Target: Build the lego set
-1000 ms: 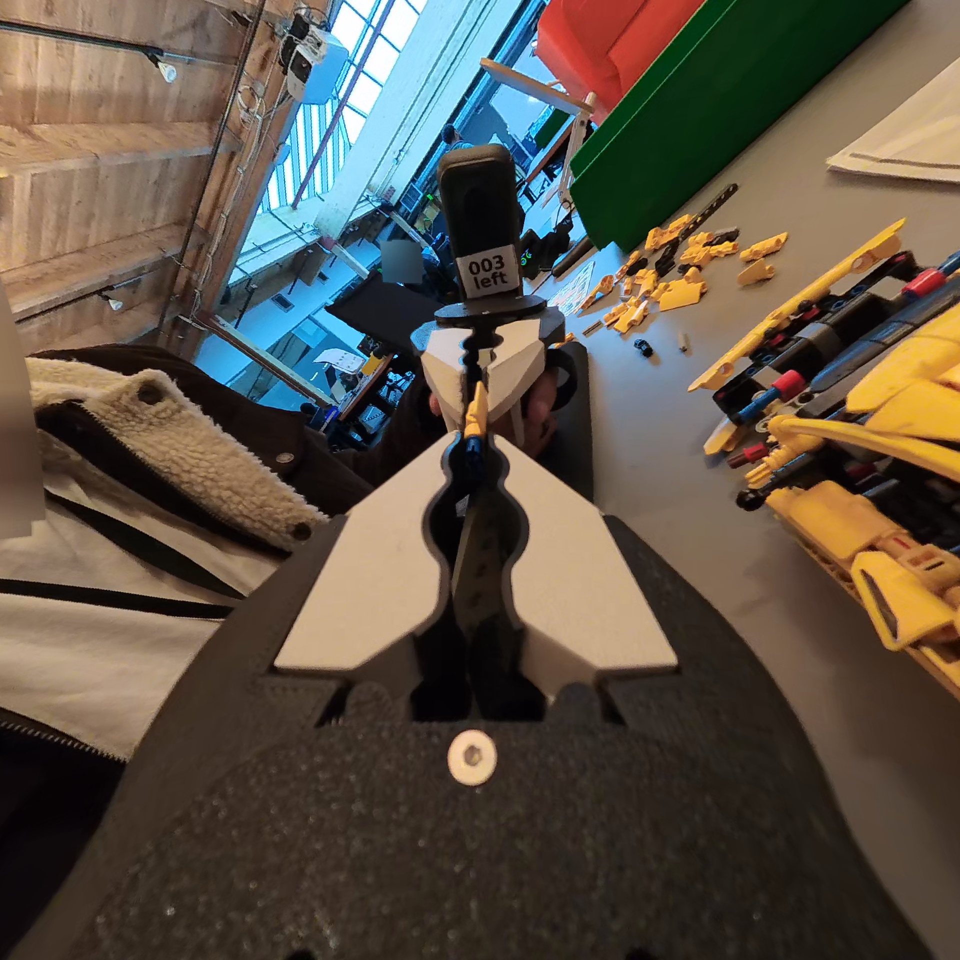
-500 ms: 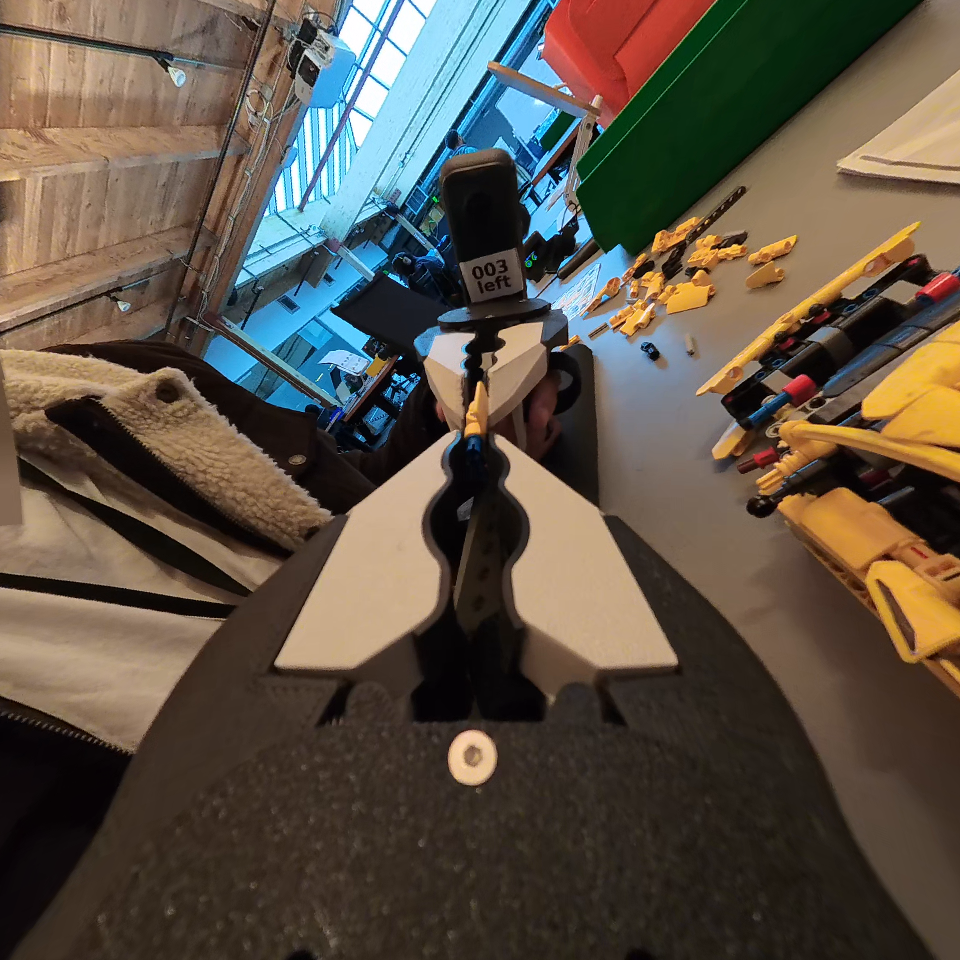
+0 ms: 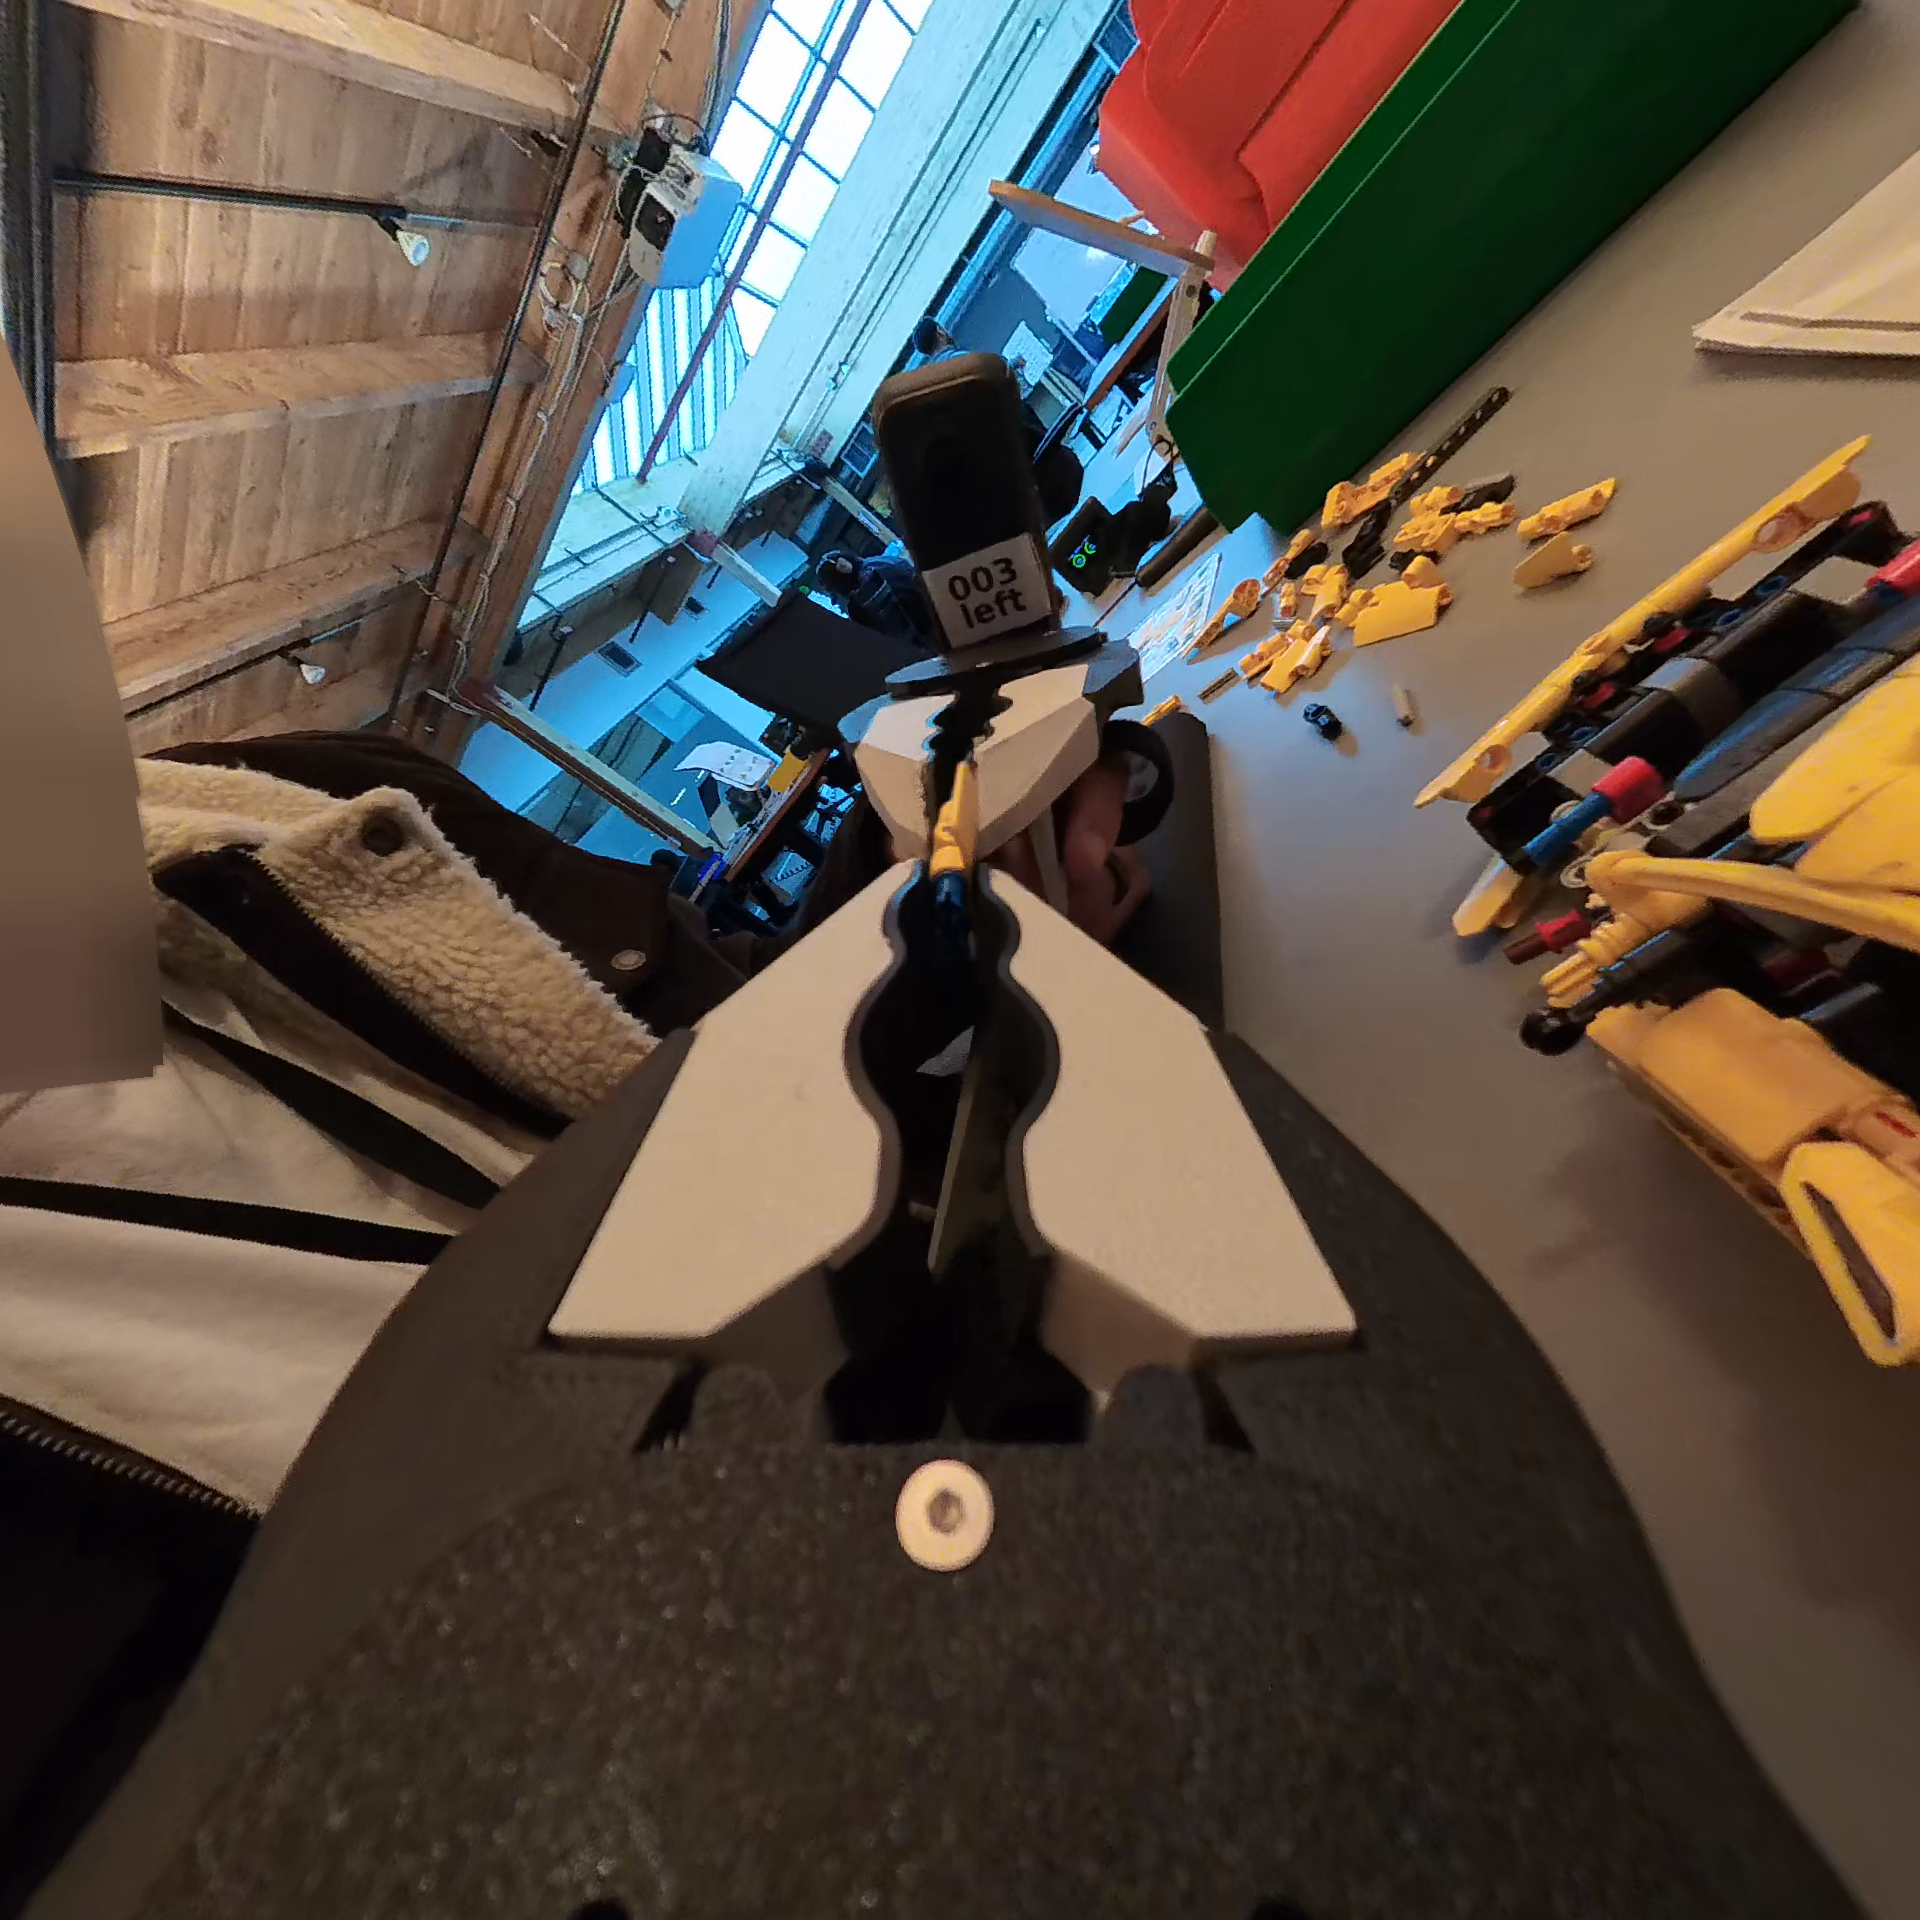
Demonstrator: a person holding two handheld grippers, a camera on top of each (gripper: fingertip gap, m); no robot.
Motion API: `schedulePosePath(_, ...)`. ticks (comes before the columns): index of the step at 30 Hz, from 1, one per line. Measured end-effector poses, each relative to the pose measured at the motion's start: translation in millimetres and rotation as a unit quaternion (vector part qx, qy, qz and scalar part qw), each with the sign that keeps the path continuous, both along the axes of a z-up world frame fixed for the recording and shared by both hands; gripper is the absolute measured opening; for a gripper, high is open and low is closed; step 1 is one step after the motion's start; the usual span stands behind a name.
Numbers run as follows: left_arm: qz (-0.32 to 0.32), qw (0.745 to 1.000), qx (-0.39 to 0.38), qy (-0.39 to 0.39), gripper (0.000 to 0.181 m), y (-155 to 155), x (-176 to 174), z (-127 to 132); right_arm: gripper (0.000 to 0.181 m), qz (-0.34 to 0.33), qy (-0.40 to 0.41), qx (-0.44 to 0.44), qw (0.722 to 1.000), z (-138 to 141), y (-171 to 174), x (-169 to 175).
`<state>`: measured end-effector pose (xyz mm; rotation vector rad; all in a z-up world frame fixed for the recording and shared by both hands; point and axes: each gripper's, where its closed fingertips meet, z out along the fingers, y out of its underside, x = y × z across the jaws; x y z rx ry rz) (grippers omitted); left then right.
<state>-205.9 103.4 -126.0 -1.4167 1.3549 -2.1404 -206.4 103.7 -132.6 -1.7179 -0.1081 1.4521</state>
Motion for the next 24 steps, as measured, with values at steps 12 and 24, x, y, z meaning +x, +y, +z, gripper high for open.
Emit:
schedulePosePath(12, 0.006, 0.997, -0.072, 0.004, 0.022, 17, -1, 5, 0.006, 0.044, 0.015, -0.043, 0.998, -11, -8, -4)
schedulePosePath(24, 0.008, 0.997, -0.056, 0.049, 0.007, 12, 5, -9, 0.023, 0.016, -0.056, -0.013, 0.998, -17, -3, -4)
